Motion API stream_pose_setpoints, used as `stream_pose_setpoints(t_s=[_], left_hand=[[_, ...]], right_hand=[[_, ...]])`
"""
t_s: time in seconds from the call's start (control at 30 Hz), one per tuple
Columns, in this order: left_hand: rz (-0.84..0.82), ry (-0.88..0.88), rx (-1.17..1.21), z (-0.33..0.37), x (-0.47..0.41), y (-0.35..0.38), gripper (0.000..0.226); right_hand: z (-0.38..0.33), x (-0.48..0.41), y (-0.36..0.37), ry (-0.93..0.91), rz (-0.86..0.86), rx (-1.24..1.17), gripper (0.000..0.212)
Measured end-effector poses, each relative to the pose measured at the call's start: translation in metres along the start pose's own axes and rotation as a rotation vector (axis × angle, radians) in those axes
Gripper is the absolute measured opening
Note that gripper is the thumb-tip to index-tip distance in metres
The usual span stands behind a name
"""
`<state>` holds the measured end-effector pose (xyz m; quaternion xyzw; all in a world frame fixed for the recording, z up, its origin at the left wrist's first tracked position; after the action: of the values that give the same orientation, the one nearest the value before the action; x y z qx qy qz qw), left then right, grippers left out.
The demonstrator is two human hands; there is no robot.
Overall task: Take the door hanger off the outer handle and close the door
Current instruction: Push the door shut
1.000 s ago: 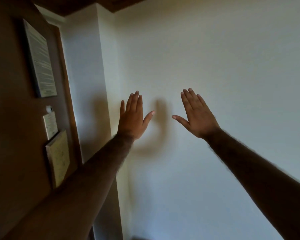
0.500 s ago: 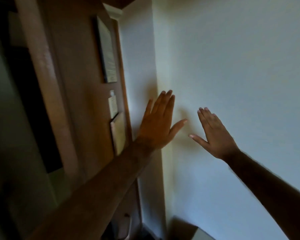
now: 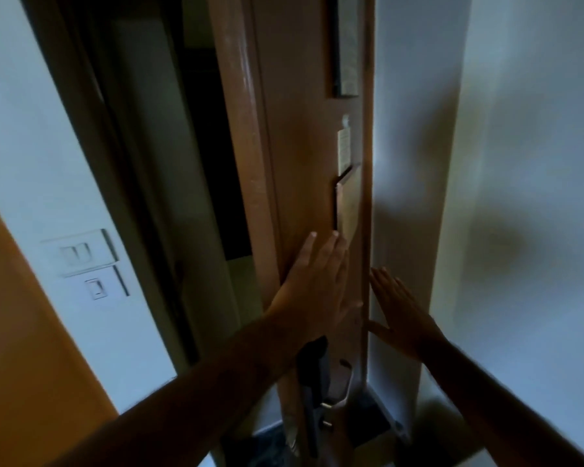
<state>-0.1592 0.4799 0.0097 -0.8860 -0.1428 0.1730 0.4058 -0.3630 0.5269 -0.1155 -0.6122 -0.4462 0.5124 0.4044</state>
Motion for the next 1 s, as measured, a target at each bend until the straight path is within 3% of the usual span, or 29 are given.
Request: stream_pose_setpoints(t_s=[0.07,0.27,0.33,0.6,0.83,1.0], left_hand=[[-0.022,0.057,-0.121,-0.002,0.000,0.008,0.087],[-0.024,0.054,-0.166,-0.026,0.002,0.031,0.089],[-0.015,0.040,-0.165,-0.041,0.005,0.042,0.090],[-0.046,0.037,-0.225,-0.123,0.017,0.115,0.090],[0.043,-0.025,-0.164,-0.209,0.014,0.186,0.085],[0.181,-0.228,-0.111,-0.276,-0.002,0.250,0.094]], right_hand=[[-0.014,-0.007,0.026,-0.056,-0.064,-0.037,0.100],[-0.045,-0.017,0.104,-0.156,-0.245,-0.003,0.110],[-0.054,-0.024,0.128,-0.155,-0.322,-0.061,0.119],[-0.112,-0.074,0.201,-0.130,-0.428,-0.162,0.119],[-0.168,-0.144,0.237,-0.051,-0.432,-0.163,0.112],[-0.214,-0.209,0.274,0.159,-0.420,-0.396,0.109]])
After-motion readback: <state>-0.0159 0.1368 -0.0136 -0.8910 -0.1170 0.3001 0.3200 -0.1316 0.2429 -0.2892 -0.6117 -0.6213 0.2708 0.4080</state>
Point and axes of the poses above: each hand's wrist, its own x-axis away from the middle knuckle, its own y-axis out of the palm, z = x × y, the point moved 3 cm from there along -x, towards the middle knuckle, and after that the axes turned 14 degrees about -z, right-handed, at the moved point
